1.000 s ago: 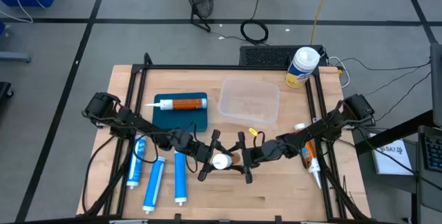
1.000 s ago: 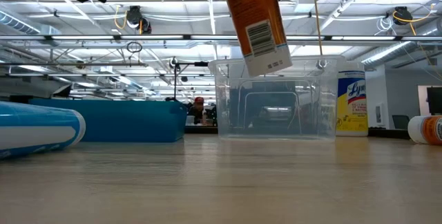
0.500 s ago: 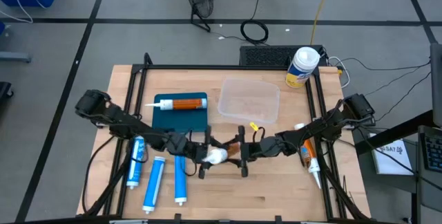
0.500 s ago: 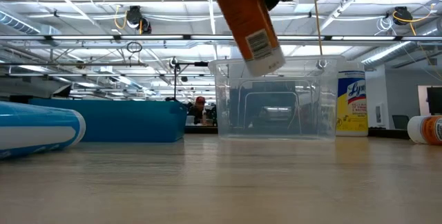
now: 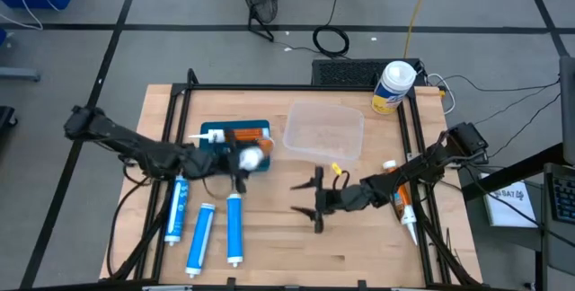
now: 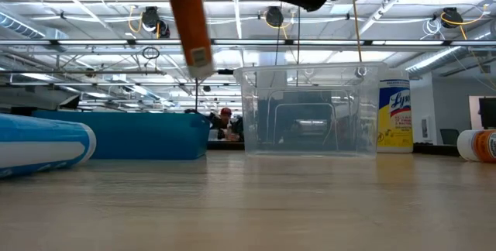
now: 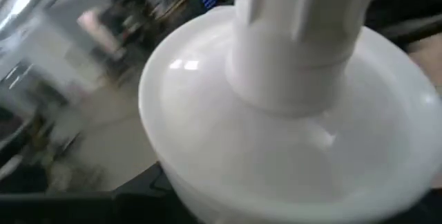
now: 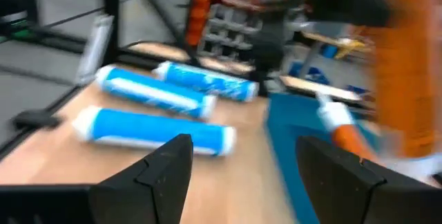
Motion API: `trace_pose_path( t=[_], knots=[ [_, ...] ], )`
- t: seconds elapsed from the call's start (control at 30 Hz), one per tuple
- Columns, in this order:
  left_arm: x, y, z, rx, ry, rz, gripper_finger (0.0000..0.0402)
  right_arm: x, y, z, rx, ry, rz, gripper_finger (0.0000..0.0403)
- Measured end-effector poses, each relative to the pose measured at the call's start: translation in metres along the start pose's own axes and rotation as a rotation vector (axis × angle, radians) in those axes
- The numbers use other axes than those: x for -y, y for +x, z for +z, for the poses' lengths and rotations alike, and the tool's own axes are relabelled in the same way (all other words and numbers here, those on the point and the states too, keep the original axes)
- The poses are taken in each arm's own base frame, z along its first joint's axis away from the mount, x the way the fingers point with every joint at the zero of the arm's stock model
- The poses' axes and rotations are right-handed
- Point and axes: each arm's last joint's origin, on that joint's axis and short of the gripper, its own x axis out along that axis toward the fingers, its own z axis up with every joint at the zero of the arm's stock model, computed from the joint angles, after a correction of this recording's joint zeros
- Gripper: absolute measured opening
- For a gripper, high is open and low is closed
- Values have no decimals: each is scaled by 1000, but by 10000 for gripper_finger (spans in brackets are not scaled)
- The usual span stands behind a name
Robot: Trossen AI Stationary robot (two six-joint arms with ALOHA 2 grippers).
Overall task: Pick & place silicon tubes, Sealant and Lysol wipes
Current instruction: Put the right orange sealant into the blue bin
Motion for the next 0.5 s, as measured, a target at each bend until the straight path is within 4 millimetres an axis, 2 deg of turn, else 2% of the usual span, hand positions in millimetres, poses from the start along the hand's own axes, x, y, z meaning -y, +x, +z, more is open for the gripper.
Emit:
trace_pose_path(
  t=[0.1,0.23,0.5],
  knots=[
    [-11,-10,-18,-13,-78,48,207,-1,0,1,6,1,0,237],
    [-15,-17,-58,-16,-135,75,207,0,0,1,6,1,-8,237],
    [-17,-33,-130,141,-313,158,207,0,0,3,26,9,-12,238]
  ],
)
